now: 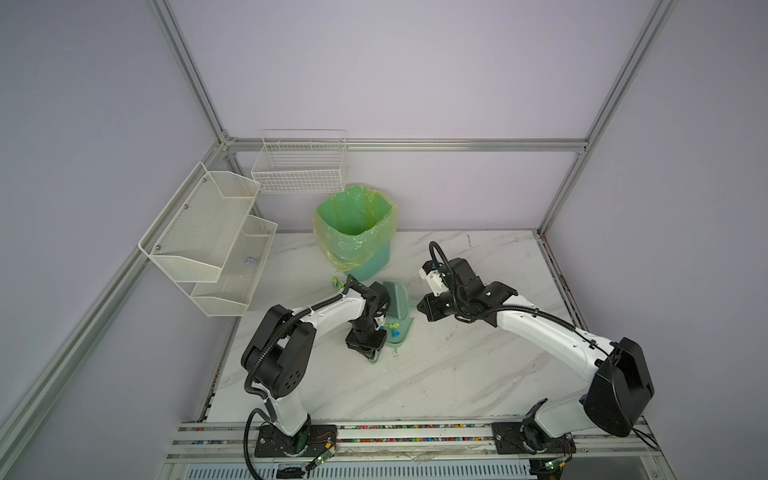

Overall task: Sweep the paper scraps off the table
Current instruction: 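Sweep the scraps into the dustpan with the right gripper's brush while the left holds it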

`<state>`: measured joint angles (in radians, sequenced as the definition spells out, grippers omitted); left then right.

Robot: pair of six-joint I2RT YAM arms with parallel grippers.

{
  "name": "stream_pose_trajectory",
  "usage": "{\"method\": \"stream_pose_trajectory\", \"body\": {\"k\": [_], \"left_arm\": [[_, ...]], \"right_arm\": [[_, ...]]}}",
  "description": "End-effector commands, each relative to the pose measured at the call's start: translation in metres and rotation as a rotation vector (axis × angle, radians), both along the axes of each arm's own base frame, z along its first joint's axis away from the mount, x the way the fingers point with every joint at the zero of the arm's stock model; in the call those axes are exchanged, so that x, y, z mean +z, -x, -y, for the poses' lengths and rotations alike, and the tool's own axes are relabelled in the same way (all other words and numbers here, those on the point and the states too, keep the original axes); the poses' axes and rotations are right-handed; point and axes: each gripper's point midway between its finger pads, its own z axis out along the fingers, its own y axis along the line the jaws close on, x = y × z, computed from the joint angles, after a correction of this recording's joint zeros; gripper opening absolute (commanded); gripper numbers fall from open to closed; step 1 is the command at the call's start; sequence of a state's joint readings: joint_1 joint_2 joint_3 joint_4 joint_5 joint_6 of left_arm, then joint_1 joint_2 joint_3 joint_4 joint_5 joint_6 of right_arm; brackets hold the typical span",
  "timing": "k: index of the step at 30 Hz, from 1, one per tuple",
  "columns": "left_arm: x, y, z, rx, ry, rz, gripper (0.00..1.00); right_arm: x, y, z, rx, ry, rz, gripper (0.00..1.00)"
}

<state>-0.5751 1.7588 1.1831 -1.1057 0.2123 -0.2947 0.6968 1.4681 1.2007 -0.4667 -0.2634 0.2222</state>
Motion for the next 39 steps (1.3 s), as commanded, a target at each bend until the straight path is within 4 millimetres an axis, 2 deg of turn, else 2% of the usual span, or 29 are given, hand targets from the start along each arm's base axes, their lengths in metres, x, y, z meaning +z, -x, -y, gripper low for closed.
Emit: {"method": "stream_pose_trajectory", "body": {"k": [1, 5, 10, 15, 19, 24, 31, 39], "left_arm": [[0.006, -0.016, 0.003, 0.004, 0.009, 0.045, 0.00], [0.006, -0.016, 0.002, 0.011, 0.013, 0.045, 0.00], [0.008, -0.016, 0.004, 0.017, 0.039, 0.036, 0.00], [0.010, -0.021, 0.000, 0.011, 0.022, 0.043, 0.00], [0.010, -0.023, 0.005, 0.030, 0.063, 0.033, 0.00], [0.011, -0.027, 0.002, 0.034, 0.049, 0.047, 0.00], [0.007, -0.034, 0.000, 0.035, 0.034, 0.048, 0.00], [0.007, -0.040, 0.004, 0.027, 0.040, 0.054, 0.00]], "right_arm": [[0.026, -0.020, 0.002, -0.078, -0.013, 0.052, 0.00], [0.022, -0.053, 0.017, -0.155, 0.055, 0.090, 0.00], [0.015, -0.088, 0.023, -0.193, 0.153, 0.171, 0.00], [-0.005, -0.107, 0.011, -0.163, 0.187, 0.188, 0.00], [-0.020, -0.110, 0.004, -0.141, 0.184, 0.167, 0.00], [-0.031, -0.092, -0.002, -0.085, 0.149, 0.118, 0.00], [-0.032, -0.048, -0.004, -0.013, 0.101, 0.090, 0.00], [-0.017, 0.002, -0.008, 0.029, 0.028, 0.063, 0.00]]}}
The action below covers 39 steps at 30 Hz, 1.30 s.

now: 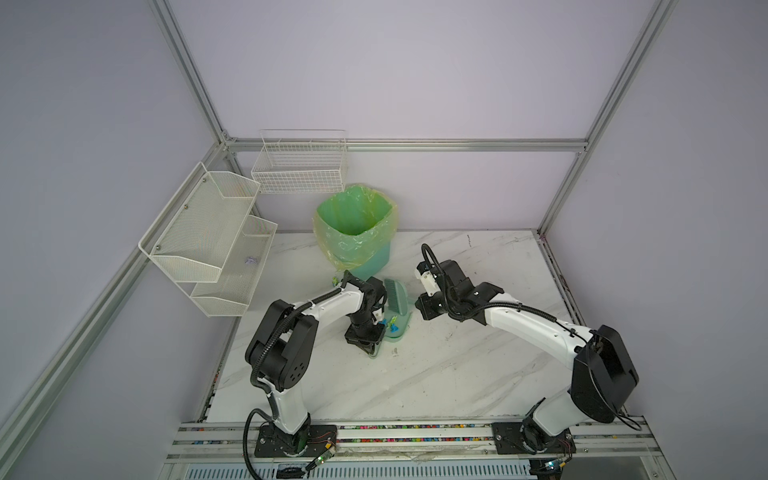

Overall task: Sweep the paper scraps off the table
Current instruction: 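Sweep the scraps into the dustpan with the right gripper's brush while the left holds it, then raise the brush away with the right while the left lifts the loaded dustpan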

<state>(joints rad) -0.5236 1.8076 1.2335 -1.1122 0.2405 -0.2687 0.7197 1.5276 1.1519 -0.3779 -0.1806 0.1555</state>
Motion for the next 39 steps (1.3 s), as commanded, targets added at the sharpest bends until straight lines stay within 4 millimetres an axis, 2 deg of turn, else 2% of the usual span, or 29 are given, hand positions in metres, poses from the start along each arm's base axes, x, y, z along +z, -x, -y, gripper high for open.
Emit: {"method": "stream_pose_trajectory", "body": {"k": [1, 6, 7, 10, 15, 25, 33, 39], "left_arm": [[0.007, -0.024, 0.006, -0.002, 0.009, 0.069, 0.00], [0.006, -0.028, 0.004, -0.003, -0.007, 0.082, 0.00], [0.006, -0.029, 0.004, -0.001, -0.009, 0.085, 0.00], [0.009, -0.032, 0.004, -0.001, -0.009, 0.104, 0.00], [0.023, -0.043, 0.000, 0.003, -0.022, 0.181, 0.00], [0.047, -0.047, -0.001, 0.014, -0.008, 0.249, 0.00], [0.077, -0.053, 0.008, 0.042, 0.061, 0.304, 0.00], [0.089, -0.055, 0.011, 0.049, 0.083, 0.323, 0.00]], "right_arm": [[0.018, 0.018, -0.005, 0.017, -0.072, -0.004, 0.00], [0.031, 0.032, -0.001, 0.013, -0.131, -0.012, 0.00], [0.030, 0.030, 0.001, -0.007, -0.125, -0.011, 0.00], [0.044, 0.025, 0.014, -0.082, -0.122, 0.028, 0.00], [0.050, 0.009, 0.036, -0.272, -0.099, 0.041, 0.00], [0.051, -0.006, 0.054, -0.399, -0.049, 0.077, 0.00], [0.066, -0.016, 0.074, -0.467, -0.058, 0.114, 0.00], [0.065, -0.017, 0.086, -0.493, -0.063, 0.108, 0.00]]}}
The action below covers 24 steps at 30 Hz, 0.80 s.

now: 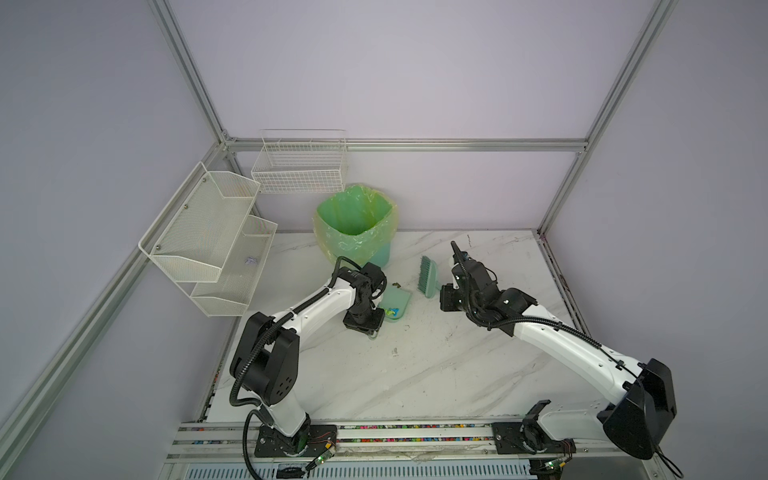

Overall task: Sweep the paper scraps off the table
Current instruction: 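Raise the brush away with the right while the left lifts the loaded dustpan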

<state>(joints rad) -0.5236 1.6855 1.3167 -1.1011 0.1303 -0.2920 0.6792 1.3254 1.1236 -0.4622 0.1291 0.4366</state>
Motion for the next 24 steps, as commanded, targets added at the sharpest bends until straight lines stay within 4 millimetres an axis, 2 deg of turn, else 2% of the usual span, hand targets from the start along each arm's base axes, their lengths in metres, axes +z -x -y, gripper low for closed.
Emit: {"method": "stream_pose_trajectory", "body": {"k": [1, 10, 24], "left_arm": [[0.039, -0.018, 0.011, 0.021, 0.075, 0.087, 0.00], [0.066, -0.026, 0.014, 0.026, 0.103, 0.147, 0.00], [0.119, -0.066, 0.032, 0.038, 0.170, 0.299, 0.00]], "right_arm": [[0.012, 0.000, 0.012, -0.038, -0.014, 0.024, 0.00], [0.012, -0.001, 0.029, -0.074, -0.007, 0.025, 0.00], [-0.004, -0.002, 0.040, -0.099, 0.028, 0.003, 0.00]]}}
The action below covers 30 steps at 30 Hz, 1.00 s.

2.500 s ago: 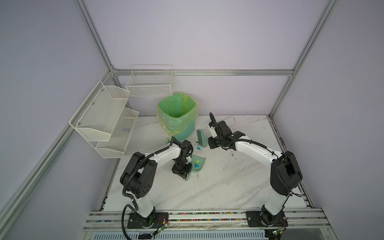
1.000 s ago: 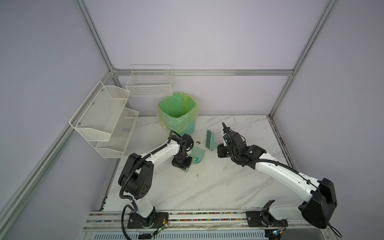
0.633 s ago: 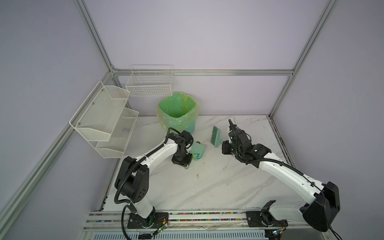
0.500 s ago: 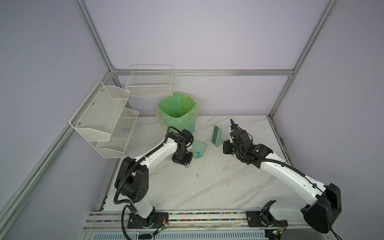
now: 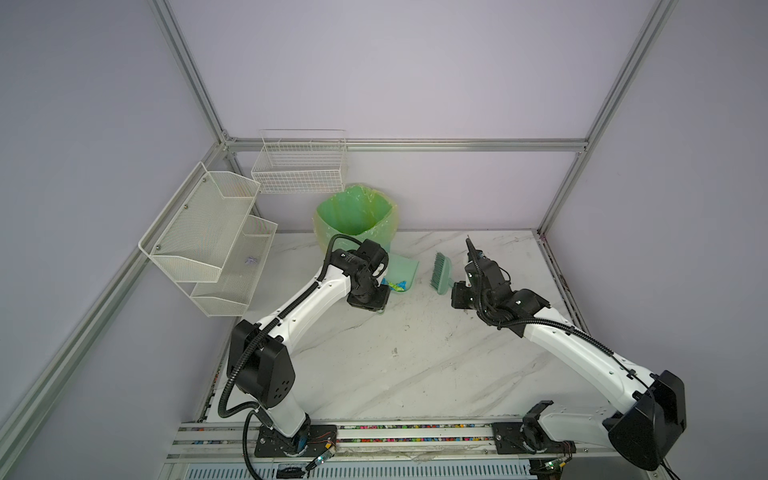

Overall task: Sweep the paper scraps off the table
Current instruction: 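Raise the brush away with the right while the left lifts the loaded dustpan, then carry the loaded dustpan up over the trash bin with the left gripper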

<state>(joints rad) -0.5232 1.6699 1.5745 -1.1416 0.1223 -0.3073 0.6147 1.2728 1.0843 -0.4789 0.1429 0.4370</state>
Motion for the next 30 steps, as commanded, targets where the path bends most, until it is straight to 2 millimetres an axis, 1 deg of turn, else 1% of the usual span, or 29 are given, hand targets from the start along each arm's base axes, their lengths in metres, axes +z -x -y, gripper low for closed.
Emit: {"method": "stream_pose_trajectory", "body": {"k": [1, 4, 7, 12, 16, 19, 21, 26, 30], "left_arm": [[0.041, -0.024, 0.010, 0.019, 0.064, 0.104, 0.00], [0.051, -0.032, 0.016, 0.015, 0.085, 0.126, 0.00], [0.065, -0.041, 0.021, 0.013, 0.104, 0.163, 0.00], [0.100, -0.060, 0.033, 0.007, 0.159, 0.266, 0.00], [0.114, -0.076, 0.036, 0.012, 0.149, 0.305, 0.00], [0.123, -0.082, 0.039, 0.008, 0.147, 0.319, 0.00], [0.132, -0.086, 0.038, 0.019, 0.145, 0.337, 0.00], [0.157, -0.094, 0.027, 0.057, 0.104, 0.397, 0.00], [0.167, -0.099, 0.014, 0.086, 0.059, 0.438, 0.00]], "right_arm": [[-0.005, 0.002, 0.009, -0.025, 0.020, -0.003, 0.00], [-0.009, 0.002, 0.009, -0.022, 0.024, -0.010, 0.00], [-0.012, 0.002, 0.010, -0.022, 0.032, -0.016, 0.00], [-0.020, 0.002, 0.009, -0.014, 0.041, -0.024, 0.00], [-0.027, 0.001, 0.008, -0.012, 0.041, -0.034, 0.00], [-0.030, 0.001, 0.007, -0.009, 0.040, -0.038, 0.00], [-0.031, 0.001, 0.007, -0.010, 0.040, -0.040, 0.00], [-0.032, 0.000, 0.004, -0.001, 0.028, -0.036, 0.00], [-0.037, -0.002, 0.000, 0.010, 0.026, -0.048, 0.00]]}}
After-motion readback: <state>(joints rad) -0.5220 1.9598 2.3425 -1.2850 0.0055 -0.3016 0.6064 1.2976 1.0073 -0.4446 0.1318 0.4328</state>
